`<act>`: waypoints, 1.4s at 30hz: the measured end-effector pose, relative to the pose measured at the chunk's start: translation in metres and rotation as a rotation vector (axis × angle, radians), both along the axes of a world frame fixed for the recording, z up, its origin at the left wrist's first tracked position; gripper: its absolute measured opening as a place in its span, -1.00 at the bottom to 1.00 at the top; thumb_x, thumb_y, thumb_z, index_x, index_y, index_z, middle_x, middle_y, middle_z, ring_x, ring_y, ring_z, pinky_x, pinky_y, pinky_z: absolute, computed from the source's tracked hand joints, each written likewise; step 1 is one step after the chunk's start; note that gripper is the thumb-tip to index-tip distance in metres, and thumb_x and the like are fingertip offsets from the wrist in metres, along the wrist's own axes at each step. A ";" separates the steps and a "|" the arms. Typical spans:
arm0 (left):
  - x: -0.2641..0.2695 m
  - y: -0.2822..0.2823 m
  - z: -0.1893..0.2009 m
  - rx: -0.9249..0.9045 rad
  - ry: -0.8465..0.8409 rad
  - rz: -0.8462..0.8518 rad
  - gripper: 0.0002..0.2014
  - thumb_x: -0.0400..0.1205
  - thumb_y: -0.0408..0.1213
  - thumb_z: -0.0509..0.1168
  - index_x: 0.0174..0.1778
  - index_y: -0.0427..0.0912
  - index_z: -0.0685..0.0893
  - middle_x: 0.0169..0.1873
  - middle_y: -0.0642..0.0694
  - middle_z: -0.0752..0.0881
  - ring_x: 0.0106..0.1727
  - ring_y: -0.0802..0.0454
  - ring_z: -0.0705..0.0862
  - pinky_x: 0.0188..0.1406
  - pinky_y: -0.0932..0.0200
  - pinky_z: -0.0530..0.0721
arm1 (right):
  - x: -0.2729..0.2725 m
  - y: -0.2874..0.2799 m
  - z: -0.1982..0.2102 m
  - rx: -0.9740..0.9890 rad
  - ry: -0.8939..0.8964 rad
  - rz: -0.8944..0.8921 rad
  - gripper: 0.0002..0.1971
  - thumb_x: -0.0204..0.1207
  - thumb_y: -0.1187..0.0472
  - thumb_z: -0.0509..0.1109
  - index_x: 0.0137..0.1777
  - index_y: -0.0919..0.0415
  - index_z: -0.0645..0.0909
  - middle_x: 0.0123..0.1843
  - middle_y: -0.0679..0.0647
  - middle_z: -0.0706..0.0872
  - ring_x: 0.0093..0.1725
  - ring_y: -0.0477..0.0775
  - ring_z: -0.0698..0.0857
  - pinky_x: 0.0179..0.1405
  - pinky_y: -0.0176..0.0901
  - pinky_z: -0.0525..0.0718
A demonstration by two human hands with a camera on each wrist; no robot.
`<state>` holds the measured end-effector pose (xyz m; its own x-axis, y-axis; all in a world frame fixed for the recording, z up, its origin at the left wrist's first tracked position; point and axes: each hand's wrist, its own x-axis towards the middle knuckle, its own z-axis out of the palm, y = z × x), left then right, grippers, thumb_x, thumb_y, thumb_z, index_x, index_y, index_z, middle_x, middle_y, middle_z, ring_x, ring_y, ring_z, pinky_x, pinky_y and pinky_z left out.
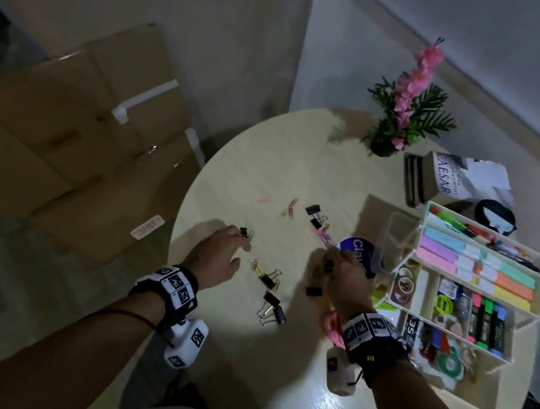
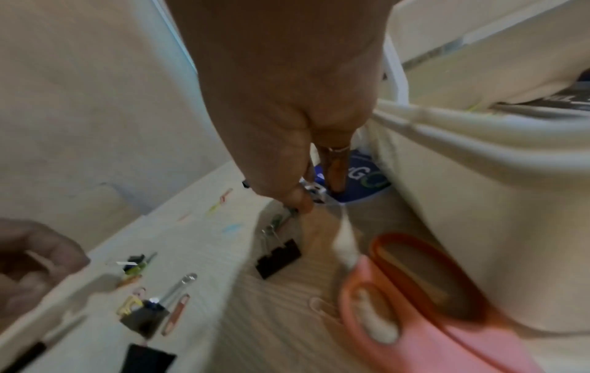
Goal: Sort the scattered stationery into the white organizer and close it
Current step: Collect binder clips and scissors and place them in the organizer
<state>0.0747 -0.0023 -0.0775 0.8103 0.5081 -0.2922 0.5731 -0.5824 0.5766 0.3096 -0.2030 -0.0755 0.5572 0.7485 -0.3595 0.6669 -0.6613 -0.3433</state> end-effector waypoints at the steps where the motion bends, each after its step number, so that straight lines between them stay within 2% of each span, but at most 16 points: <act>1: 0.000 0.009 -0.002 -0.003 -0.012 0.010 -0.72 0.64 -0.39 0.42 0.24 -0.06 0.75 0.24 -0.06 0.62 0.17 -0.13 0.68 0.18 -0.12 0.74 | -0.001 -0.001 0.000 -0.029 -0.021 0.005 -0.60 0.61 0.11 0.40 0.45 0.01 0.54 0.41 0.14 0.56 0.28 0.30 0.68 0.10 0.24 0.79; 3: 0.004 0.023 -0.005 0.006 -0.008 0.010 -0.70 0.64 -0.40 0.41 0.29 -0.09 0.74 0.24 -0.08 0.61 0.22 -0.15 0.67 0.24 -0.14 0.73 | -0.002 -0.002 -0.002 -0.060 -0.033 -0.010 -0.56 0.62 0.02 0.44 0.49 0.01 0.55 0.41 0.12 0.57 0.30 0.27 0.67 0.09 0.27 0.80; 6: 0.017 0.035 -0.011 0.033 0.015 -0.026 -0.64 0.66 -0.43 0.41 0.37 -0.10 0.71 0.31 -0.11 0.60 0.32 -0.18 0.64 0.35 -0.16 0.69 | -0.005 -0.001 -0.007 -0.052 -0.031 -0.052 -0.65 0.67 0.07 0.39 0.44 0.03 0.60 0.35 0.15 0.62 0.21 0.25 0.72 0.06 0.26 0.83; 10: 0.032 0.041 -0.026 0.069 0.110 -0.120 -0.53 0.66 -0.55 0.38 0.47 -0.10 0.69 0.41 -0.11 0.57 0.43 -0.17 0.54 0.44 -0.13 0.63 | -0.014 -0.002 -0.008 0.035 -0.065 -0.138 -0.84 0.64 0.10 0.47 0.10 0.16 0.69 0.07 0.14 0.70 -0.08 0.16 0.75 -0.09 0.05 0.78; 12: 0.035 0.044 -0.032 0.085 0.115 -0.145 -0.54 0.62 -0.62 0.35 0.39 -0.15 0.74 0.36 -0.14 0.60 0.39 -0.20 0.55 0.40 -0.15 0.65 | -0.019 -0.007 -0.010 0.148 -0.065 -0.194 -0.86 0.64 0.13 0.50 -0.02 0.20 0.73 -0.06 0.14 0.76 -0.21 0.11 0.72 -0.22 -0.07 0.70; 14: 0.036 0.046 -0.034 0.089 0.097 -0.153 -0.61 0.61 -0.64 0.34 0.27 -0.20 0.80 0.26 -0.18 0.63 0.29 -0.22 0.61 0.33 -0.16 0.68 | -0.025 -0.013 -0.008 0.260 -0.047 -0.234 -0.86 0.61 0.13 0.52 -0.11 0.19 0.74 -0.17 0.09 0.77 -0.26 0.06 0.70 -0.25 -0.07 0.69; 19: 0.037 0.048 -0.030 0.053 0.008 -0.111 -0.84 0.65 -0.47 0.41 0.06 -0.18 0.83 0.09 -0.16 0.66 0.11 -0.18 0.69 0.17 -0.16 0.76 | -0.048 -0.019 0.011 0.448 0.134 -0.397 -0.85 0.66 0.19 0.44 -0.14 0.16 0.75 -0.22 -0.07 0.76 -0.24 -0.19 0.70 -0.23 -0.14 0.66; 24: 0.027 0.047 -0.023 -0.080 -0.165 0.009 -0.80 0.54 -0.44 0.55 0.05 -0.15 0.83 0.05 -0.12 0.64 -0.08 -0.04 0.73 0.04 0.17 0.76 | -0.072 -0.025 0.006 0.532 0.479 -0.752 -0.68 0.73 0.16 0.24 -0.27 -0.04 0.64 -0.37 -0.18 0.64 -0.29 0.07 0.58 -0.24 -0.08 0.52; 25: 0.024 0.046 -0.022 -0.106 -0.182 0.017 -0.80 0.53 -0.46 0.56 0.04 -0.15 0.85 0.04 -0.11 0.65 -0.10 -0.01 0.75 0.03 0.27 0.74 | -0.077 -0.025 0.006 0.548 0.532 -0.804 -0.67 0.74 0.20 0.22 -0.27 0.02 0.64 -0.33 -0.07 0.66 -0.26 0.12 0.60 -0.24 -0.03 0.56; 28: 0.017 0.040 -0.018 -0.145 -0.206 0.044 -0.80 0.50 -0.51 0.54 -0.03 -0.17 0.87 -0.01 -0.06 0.69 -0.13 0.12 0.71 -0.06 0.60 0.58 | -0.086 -0.024 0.006 0.576 0.756 -0.903 -0.71 0.73 0.25 0.22 -0.04 0.49 0.65 -0.21 0.26 0.66 -0.20 0.21 0.61 -0.18 0.13 0.59; 30: 0.010 0.038 -0.012 -0.165 -0.227 0.086 -0.83 0.51 -0.52 0.51 -0.09 -0.18 0.87 -0.07 -0.05 0.74 -0.12 0.13 0.71 -0.08 0.60 0.56 | -0.090 -0.023 0.006 0.570 0.819 -0.879 -0.69 0.69 0.24 0.25 -0.01 0.57 0.63 -0.24 0.26 0.64 -0.25 0.19 0.58 -0.26 0.09 0.52; 33: -0.003 0.041 -0.004 -0.174 -0.254 0.138 -0.91 0.56 -0.50 0.44 -0.17 -0.26 0.82 -0.20 -0.08 0.81 -0.18 0.09 0.74 -0.16 0.43 0.63 | -0.093 -0.019 0.010 0.507 0.738 -0.760 -0.74 0.66 0.20 0.32 -0.23 0.32 0.62 -0.38 0.16 0.58 -0.35 0.11 0.50 -0.31 0.02 0.44; 35: -0.014 0.046 -0.003 -0.145 -0.225 0.178 -0.91 0.57 -0.47 0.40 -0.24 -0.29 0.75 -0.30 -0.11 0.79 -0.24 -0.01 0.74 -0.22 0.20 0.66 | -0.095 -0.019 0.008 0.373 0.558 -0.528 -0.77 0.68 0.16 0.39 -0.24 0.14 0.64 -0.38 -0.03 0.66 -0.40 0.02 0.54 -0.33 -0.12 0.49; 37: -0.025 0.050 -0.006 -0.113 -0.169 0.179 -0.91 0.56 -0.41 0.41 -0.27 -0.27 0.70 -0.34 -0.13 0.75 -0.25 -0.10 0.74 -0.24 0.03 0.71 | -0.099 -0.023 0.006 0.190 0.298 -0.223 -0.91 0.60 0.03 0.50 -0.12 -0.02 0.73 -0.28 -0.13 0.75 -0.36 -0.12 0.65 -0.33 -0.19 0.56; 40: -0.037 0.049 -0.011 -0.112 -0.081 0.110 -0.89 0.50 -0.30 0.55 -0.18 -0.13 0.74 -0.22 -0.12 0.78 -0.24 -0.08 0.75 -0.16 -0.08 0.80 | -0.107 -0.031 0.006 0.024 0.120 0.041 -0.61 0.51 -0.15 0.57 0.22 0.06 0.73 0.02 -0.01 0.79 -0.12 -0.02 0.76 -0.15 -0.11 0.76; 42: -0.043 0.045 -0.015 -0.095 -0.003 0.023 -0.70 0.48 -0.20 0.64 0.09 -0.16 0.81 0.03 -0.15 0.82 -0.04 -0.06 0.78 0.03 -0.02 0.80 | -0.112 -0.034 0.006 -0.023 0.089 0.109 -0.51 0.53 -0.20 0.53 0.34 0.06 0.67 0.11 0.05 0.78 -0.04 0.03 0.76 -0.08 -0.04 0.78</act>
<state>0.0322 0.0428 -0.0922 0.7995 0.4968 -0.3375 0.5840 -0.5119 0.6300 0.1975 -0.2374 -0.0697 0.4386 0.7936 -0.4217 0.7027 -0.5953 -0.3895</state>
